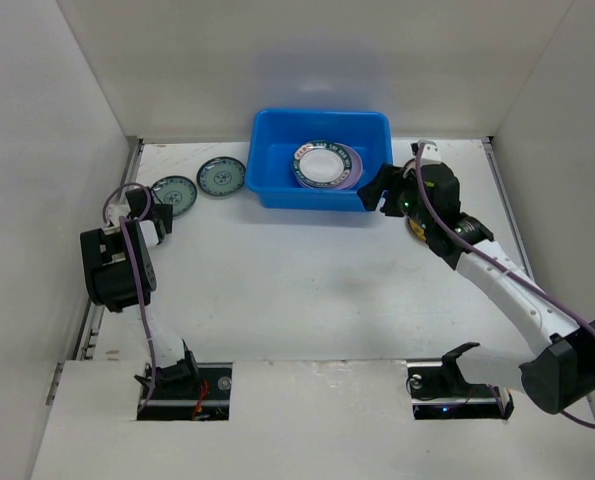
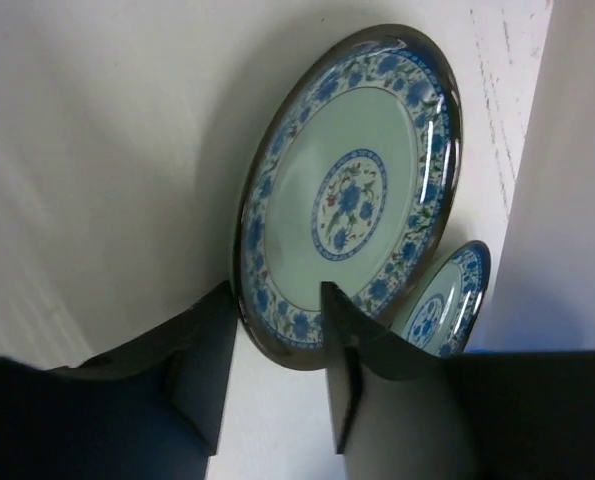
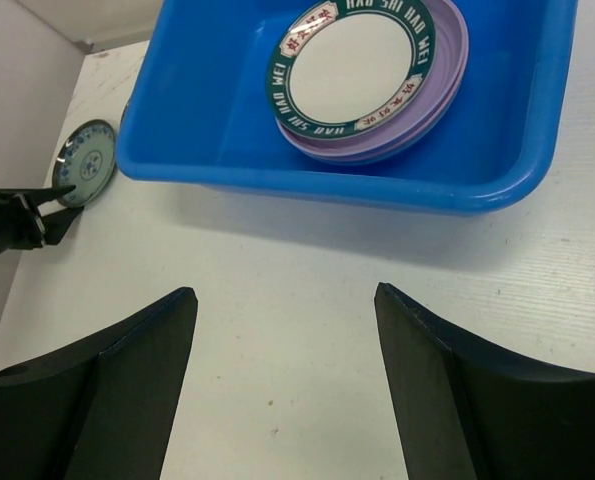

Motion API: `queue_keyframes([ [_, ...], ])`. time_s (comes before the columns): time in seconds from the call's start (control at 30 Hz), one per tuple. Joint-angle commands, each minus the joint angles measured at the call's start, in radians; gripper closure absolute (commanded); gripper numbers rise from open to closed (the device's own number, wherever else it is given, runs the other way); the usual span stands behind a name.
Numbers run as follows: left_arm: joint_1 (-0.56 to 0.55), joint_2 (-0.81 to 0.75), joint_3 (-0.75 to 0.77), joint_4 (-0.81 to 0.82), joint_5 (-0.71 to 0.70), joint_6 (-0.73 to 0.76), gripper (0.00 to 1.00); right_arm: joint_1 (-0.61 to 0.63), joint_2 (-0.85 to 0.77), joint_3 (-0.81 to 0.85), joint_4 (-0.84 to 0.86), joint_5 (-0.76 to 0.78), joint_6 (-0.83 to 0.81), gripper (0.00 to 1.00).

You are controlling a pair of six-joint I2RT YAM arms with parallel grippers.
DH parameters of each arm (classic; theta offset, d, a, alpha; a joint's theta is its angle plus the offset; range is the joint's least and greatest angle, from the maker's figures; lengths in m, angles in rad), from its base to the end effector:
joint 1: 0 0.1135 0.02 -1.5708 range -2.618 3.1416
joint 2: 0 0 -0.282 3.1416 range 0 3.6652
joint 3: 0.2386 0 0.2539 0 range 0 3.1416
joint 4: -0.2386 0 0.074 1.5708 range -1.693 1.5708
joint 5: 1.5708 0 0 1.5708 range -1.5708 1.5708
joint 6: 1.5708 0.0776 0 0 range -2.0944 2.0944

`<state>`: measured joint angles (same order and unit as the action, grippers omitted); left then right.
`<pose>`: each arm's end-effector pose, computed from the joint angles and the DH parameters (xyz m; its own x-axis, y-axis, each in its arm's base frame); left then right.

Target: Place the plates into the plastic bin on the countertop

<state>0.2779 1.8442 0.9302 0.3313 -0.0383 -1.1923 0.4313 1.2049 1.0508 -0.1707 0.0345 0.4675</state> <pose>0.4039 0.1183 0.1429 0.0877 -0.9406 -0.3281 -0.6044 0.2116 -0.7681 0.2879 0.1296 0.3499 -0.4337 0.2962 -0.8510 -0.2158 0.8828 0.4173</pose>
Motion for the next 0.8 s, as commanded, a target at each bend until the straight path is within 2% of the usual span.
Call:
queue_keyframes([
  [0.0, 0.010, 0.038, 0.044, -0.005, -0.011, -0.023, 0.72, -0.010, -0.031, -0.006, 0.046, 0.010, 0.005, 0.22],
  [0.1, 0.010, 0.052, 0.067, -0.012, -0.006, -0.026, 0.92, -0.010, -0.036, -0.015, 0.045, 0.013, 0.005, 0.23],
  [0.2, 0.010, 0.038, 0.099, -0.035, 0.018, -0.021, 1.00, -0.012, -0.053, -0.032, 0.045, 0.015, 0.017, 0.23],
  [0.37, 0.007, -0.062, 0.208, -0.126, 0.040, 0.052, 1.00, -0.013, -0.094, -0.069, 0.039, 0.015, 0.028, 0.23],
  [0.53, -0.045, -0.138, 0.402, -0.241, 0.061, 0.137, 1.00, -0.013, -0.166, -0.126, 0.030, 0.031, 0.057, 0.23],
  [0.77, -0.219, -0.065, 0.703, -0.327, 0.196, 0.194, 1.00, -0.033, -0.292, -0.218, -0.049, 0.082, 0.100, 0.24],
])
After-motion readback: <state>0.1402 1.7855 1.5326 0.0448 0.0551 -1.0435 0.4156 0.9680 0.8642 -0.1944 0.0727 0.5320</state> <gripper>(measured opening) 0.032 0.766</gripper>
